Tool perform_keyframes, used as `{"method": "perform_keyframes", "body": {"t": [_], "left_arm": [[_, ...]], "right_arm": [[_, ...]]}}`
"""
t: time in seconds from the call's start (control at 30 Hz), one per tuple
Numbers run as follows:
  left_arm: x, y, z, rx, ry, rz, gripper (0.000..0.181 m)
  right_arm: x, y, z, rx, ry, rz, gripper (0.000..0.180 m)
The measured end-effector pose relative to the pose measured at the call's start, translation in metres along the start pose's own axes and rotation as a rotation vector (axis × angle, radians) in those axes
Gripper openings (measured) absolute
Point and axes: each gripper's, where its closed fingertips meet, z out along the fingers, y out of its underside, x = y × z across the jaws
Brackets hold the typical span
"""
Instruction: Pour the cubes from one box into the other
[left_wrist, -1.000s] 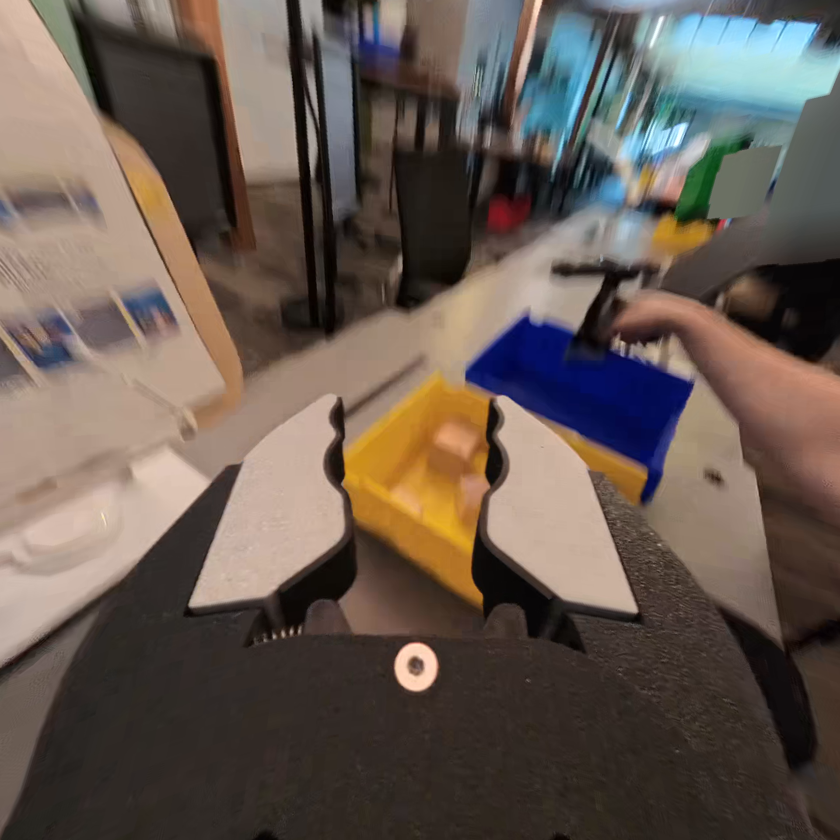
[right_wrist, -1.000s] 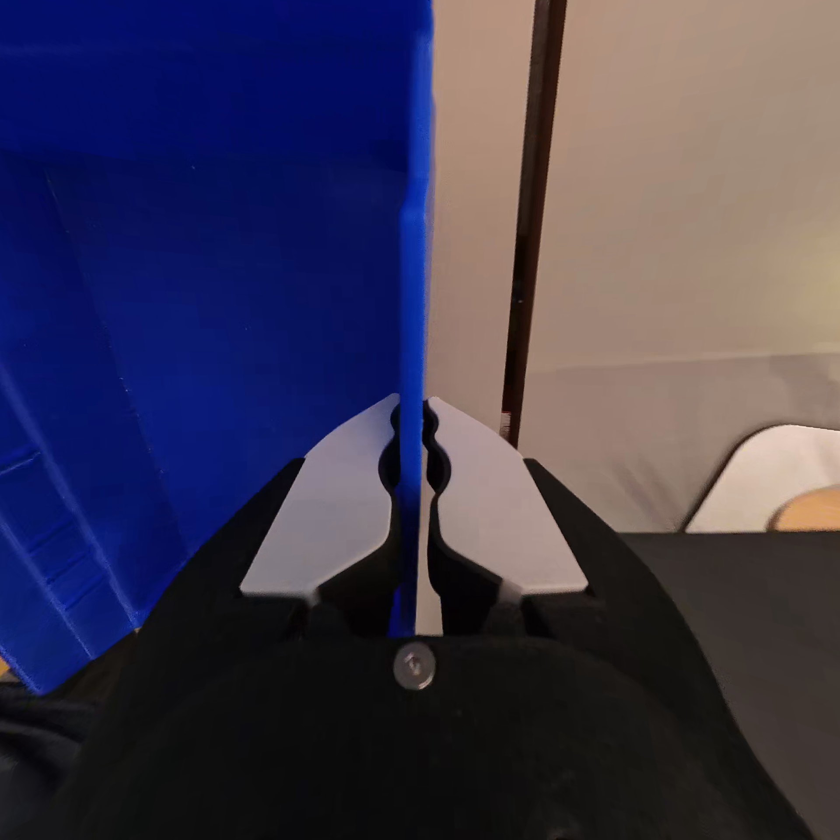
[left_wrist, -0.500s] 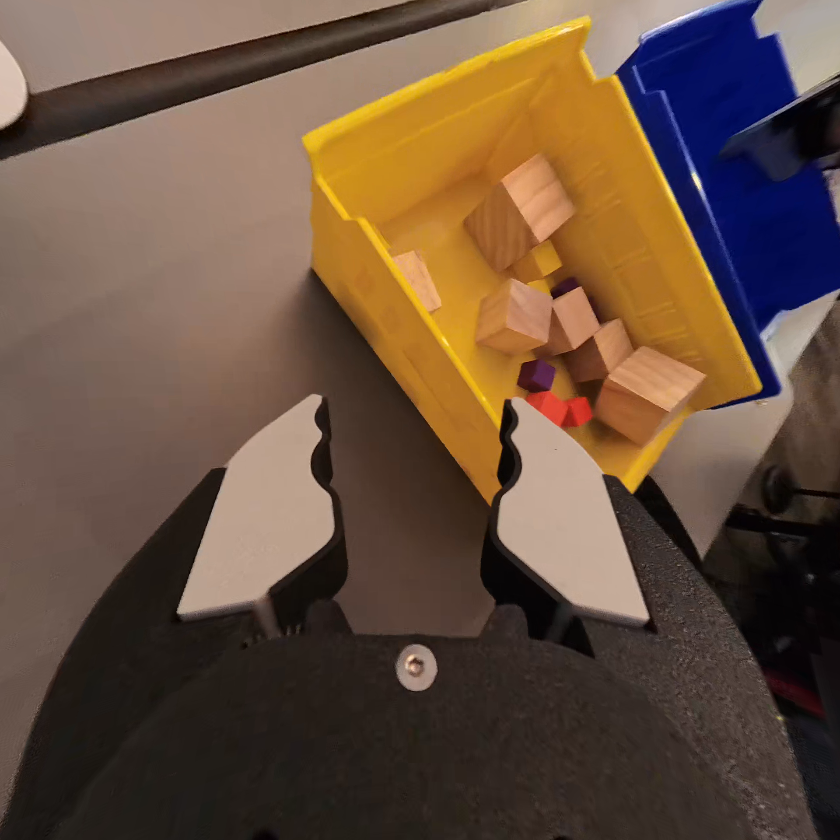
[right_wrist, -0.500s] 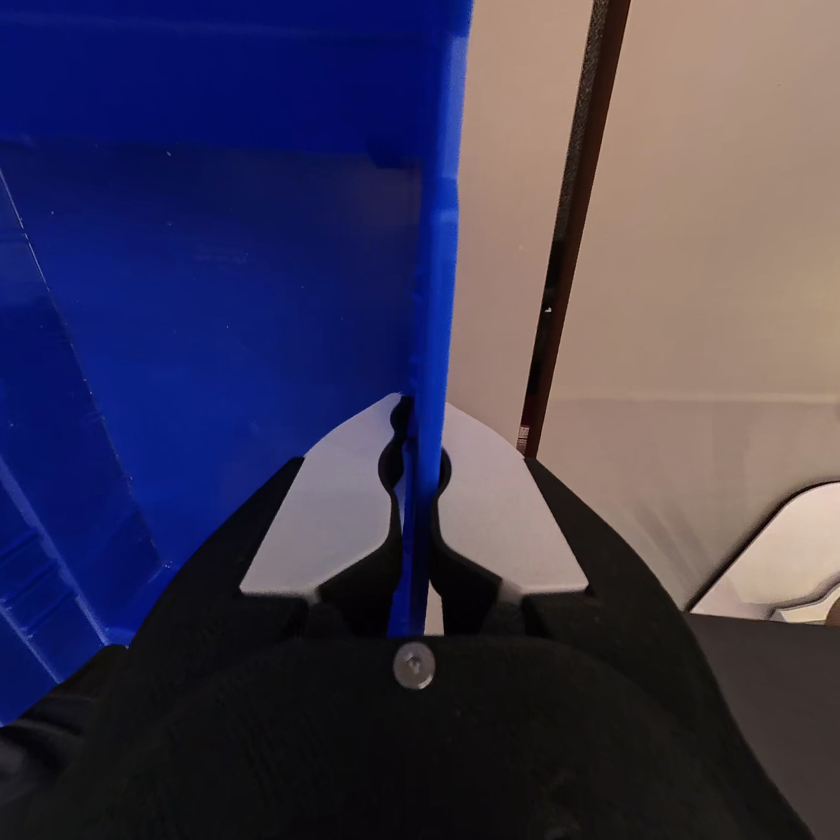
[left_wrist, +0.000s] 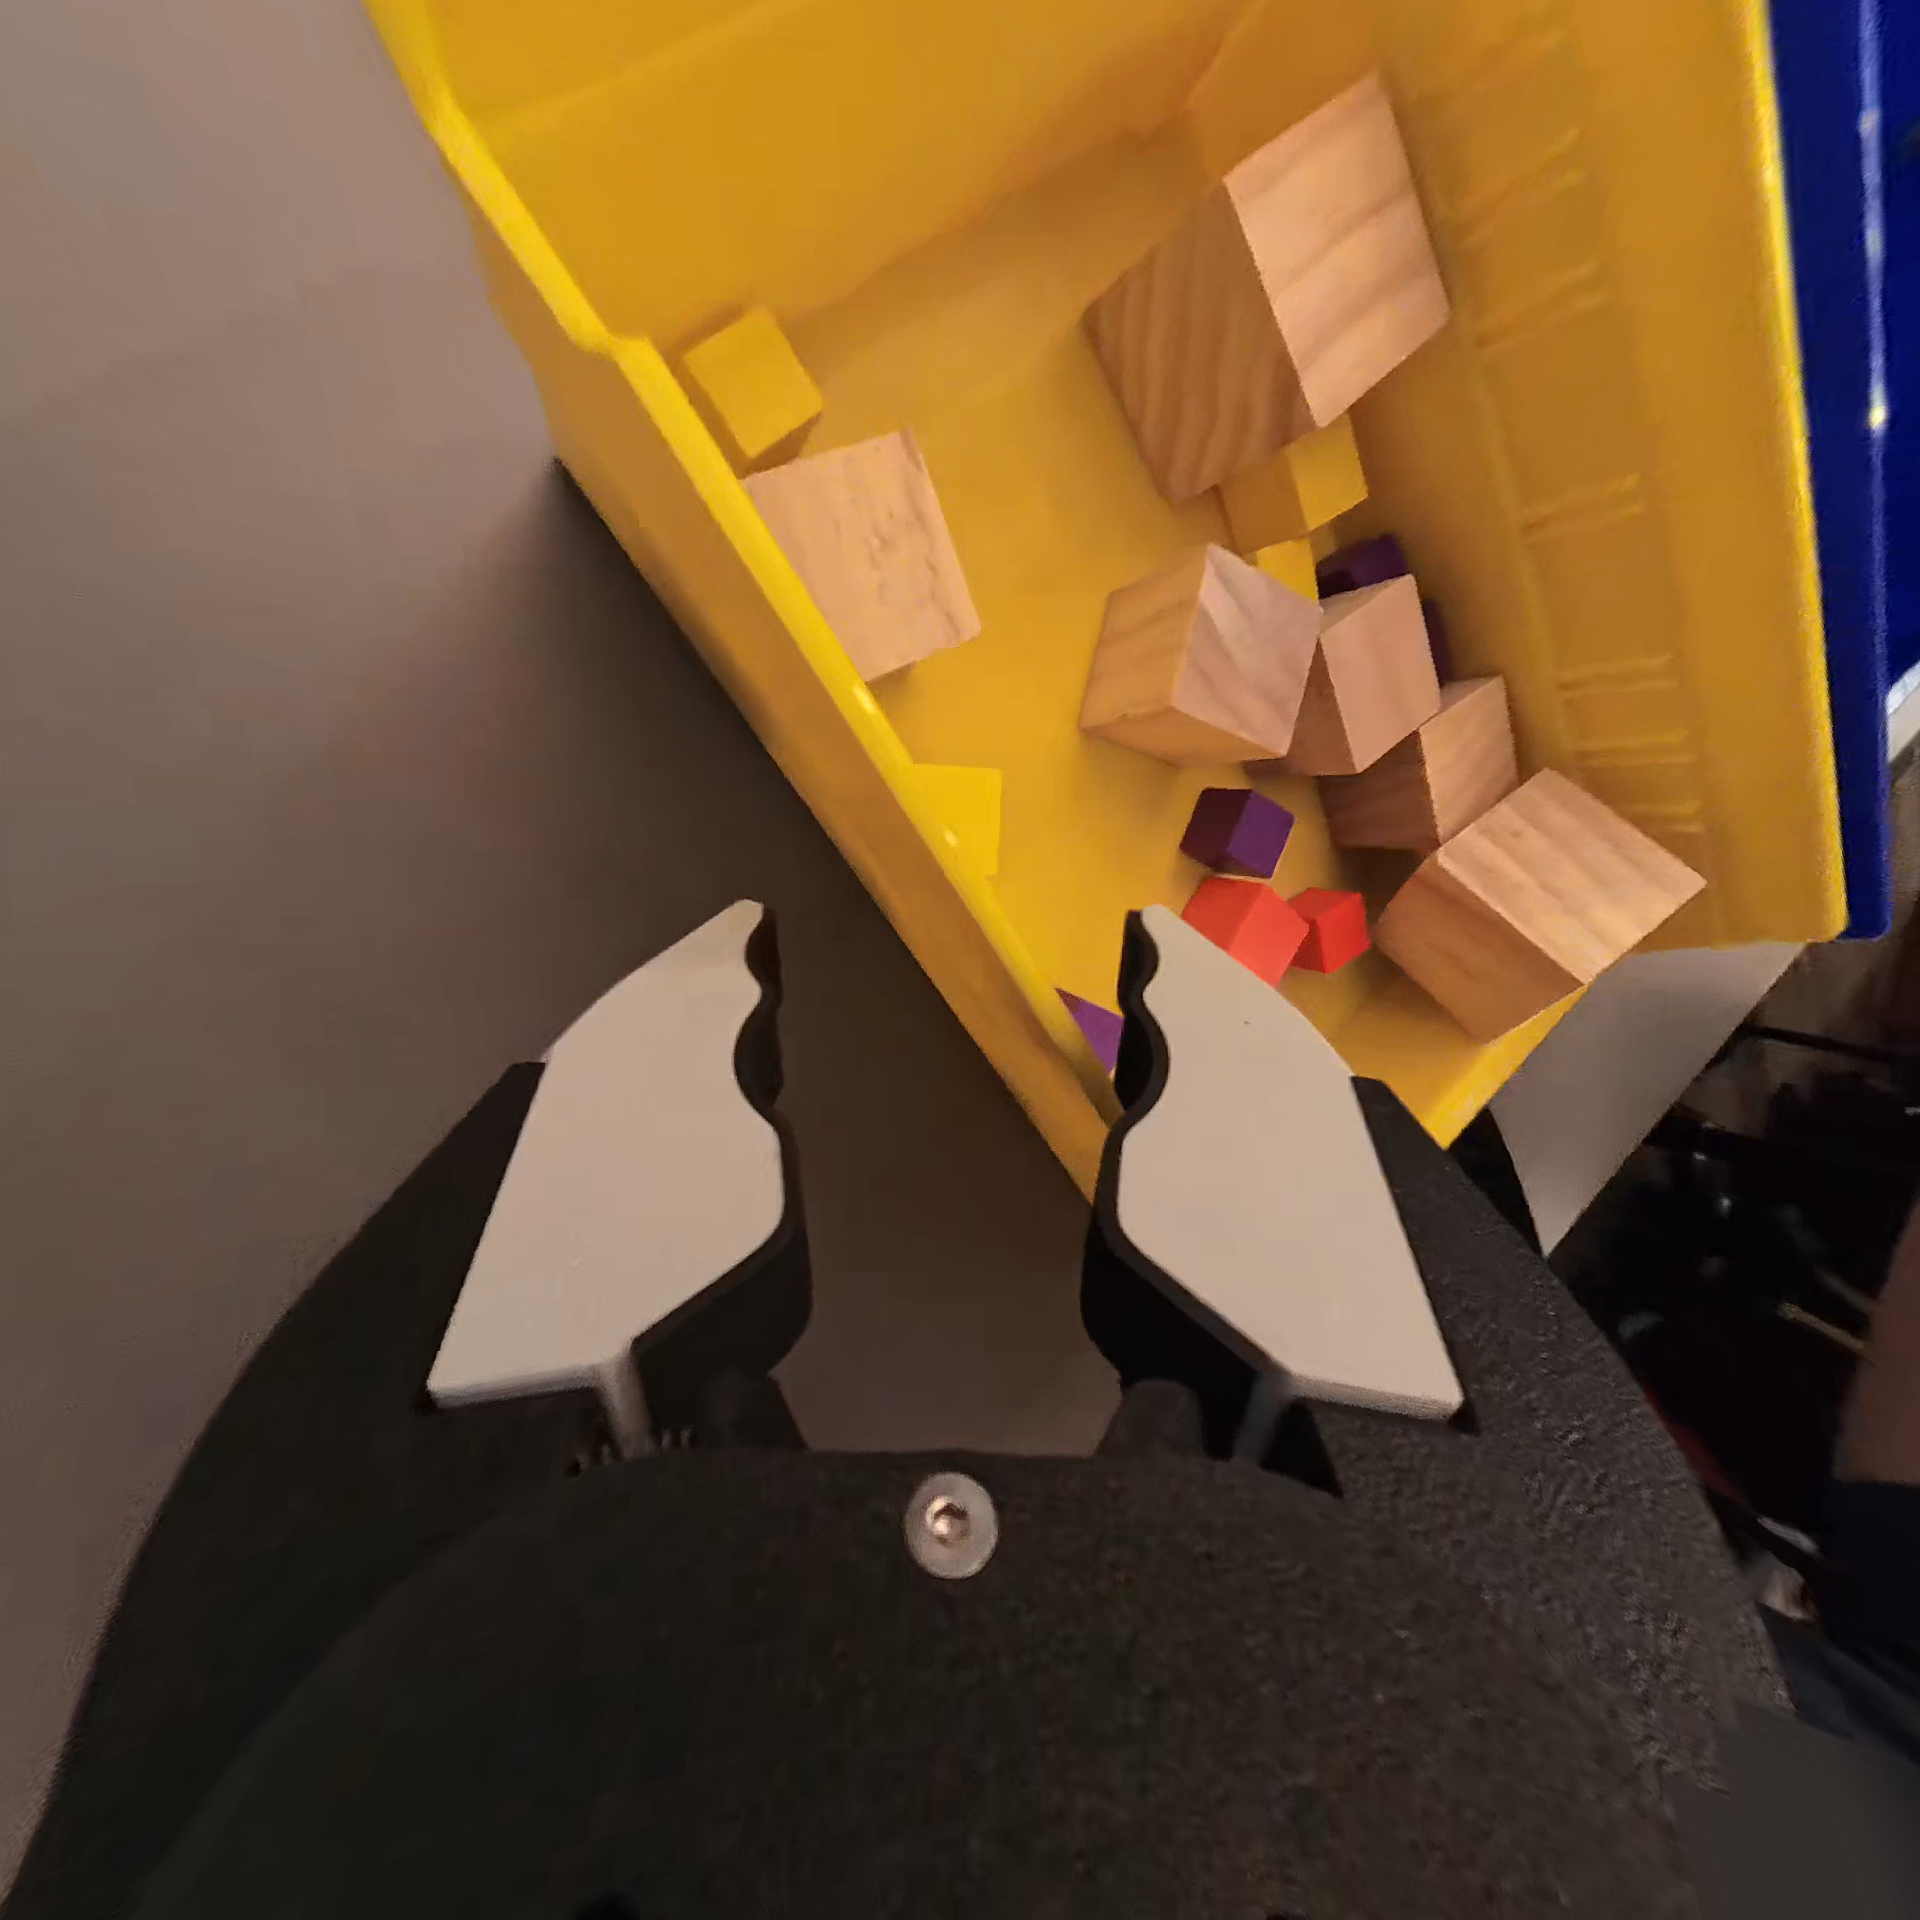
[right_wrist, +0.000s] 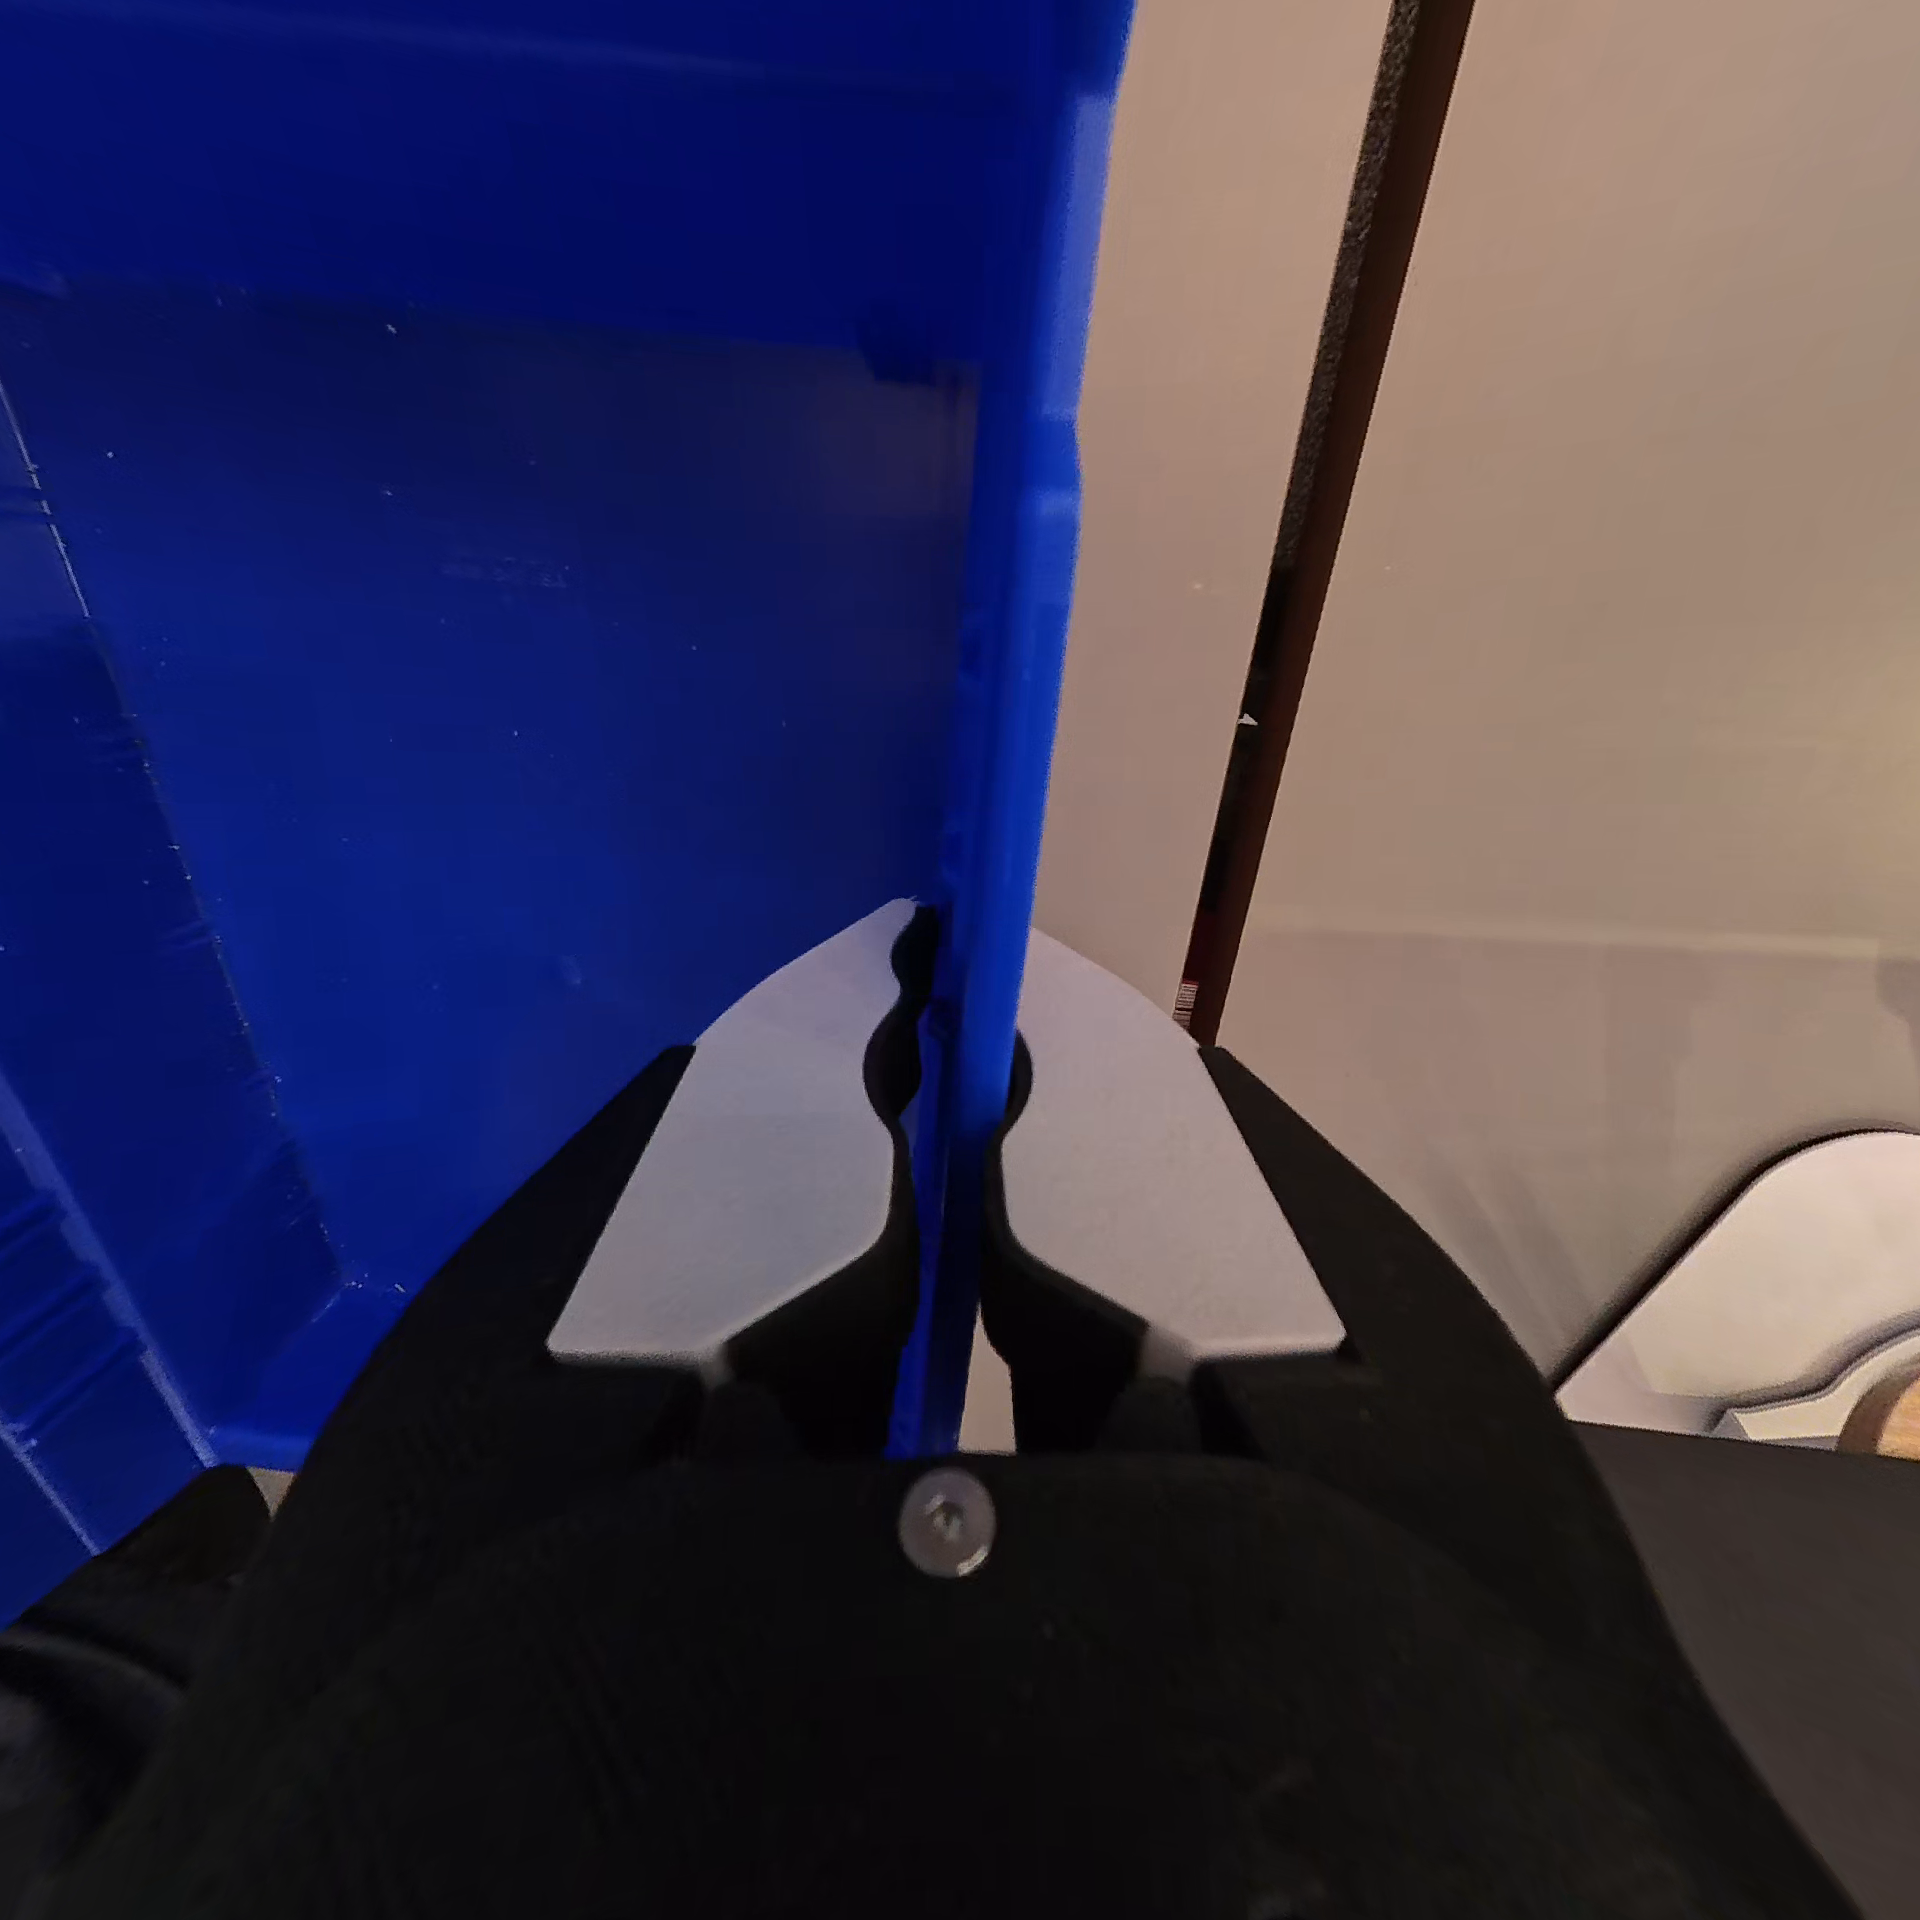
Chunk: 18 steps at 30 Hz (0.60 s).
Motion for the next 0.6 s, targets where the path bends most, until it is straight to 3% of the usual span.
{"method": "perform_keyframes", "body": {"t": [0.1,0.3,0.37,0.6], "left_arm": [[-0.003,0.006,0.002,-0.12,-0.055,-0.02,0.06],[0.007,0.021,0.005,-0.457,-0.118,0.012,0.024],[0.007,0.027,0.004,-0.56,-0.119,0.016,0.019],[-0.007,0.032,-0.008,-0.6,-0.035,-0.005,0.013]], "right_arm": [[0.0,0.0,0.0,0.005,0.0,0.006,0.007],[-0.003,-0.001,0.0,0.001,0.009,0.033,0.006],[-0.007,0.0,0.001,0.002,0.01,0.033,0.006],[-0.013,0.002,0.001,0.001,0.004,0.09,0.006]]}}
